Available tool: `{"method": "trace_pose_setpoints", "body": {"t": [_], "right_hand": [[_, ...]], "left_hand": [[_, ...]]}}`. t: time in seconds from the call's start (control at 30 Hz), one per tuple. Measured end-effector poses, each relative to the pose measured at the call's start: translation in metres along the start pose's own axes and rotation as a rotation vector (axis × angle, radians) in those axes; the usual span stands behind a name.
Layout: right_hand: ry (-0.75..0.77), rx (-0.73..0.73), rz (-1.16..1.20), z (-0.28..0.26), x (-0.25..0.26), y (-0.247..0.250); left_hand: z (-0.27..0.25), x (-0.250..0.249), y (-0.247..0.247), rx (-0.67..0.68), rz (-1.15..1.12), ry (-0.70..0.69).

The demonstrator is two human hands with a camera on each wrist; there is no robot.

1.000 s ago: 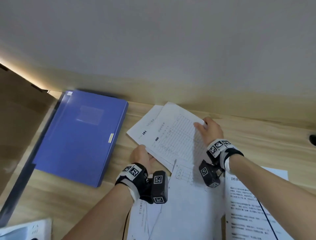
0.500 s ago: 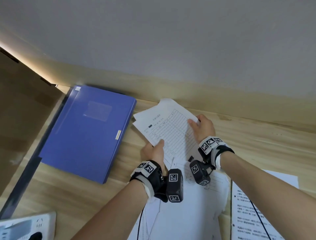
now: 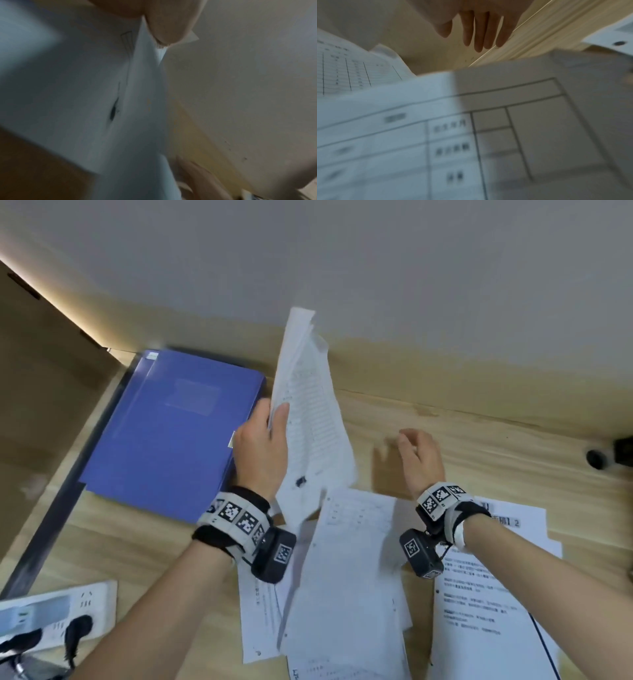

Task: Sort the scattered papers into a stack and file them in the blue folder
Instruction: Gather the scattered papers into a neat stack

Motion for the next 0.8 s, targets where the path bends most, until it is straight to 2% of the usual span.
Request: {"method": "trace_pose_setpoints", "body": {"t": [0.17, 0.27, 0.37, 0.43, 0.57, 0.7, 0.77, 0.8], "right_hand": [[0.089, 0.166, -0.047, -0.030, 0.011, -0.001], [0.110, 0.230, -0.115, -0.043, 0.012, -0.003], [0.116, 0.378, -0.314, -0.060, -0.003, -0.020], [0.128, 0.463, -0.487, -0.074, -0.018, -0.031], [0.272, 0.368, -0.609, -0.098, -0.024, -0.038], [0.295, 0.308, -0.694, -0.110, -0.022, -0.039], [0.301, 0.275, -0.654, -0.111, -0.016, -0.037], [0.299, 0.270, -0.589, -0.112, -0.010, -0.036]], "left_hand": [[0.016, 0.001, 0.040, 0.038, 0.123, -0.120], [0.021, 0.037, 0.057, 0.053, 0.246, -0.029], [0.011, 0.069, 0.069, 0.059, 0.142, 0.148], [0.003, 0.072, 0.082, 0.022, 0.111, 0.158], [-0.012, 0.067, 0.109, 0.013, 0.202, 0.015], [-0.029, 0.039, 0.128, -0.019, 0.279, -0.207], [-0.030, 0.029, 0.135, -0.067, 0.241, -0.225], [-0.029, 0.027, 0.135, -0.079, 0.189, -0.192]]}}
Point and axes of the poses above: each hand's wrist, its own z-axis towards the middle knuckle, its own y-axis out of the back of the hand, x = y × z, the point moved 8 cm from there along z, towards the middle knuckle, and after that the axes turned 7 degrees about -x, right-handed, at the moved point
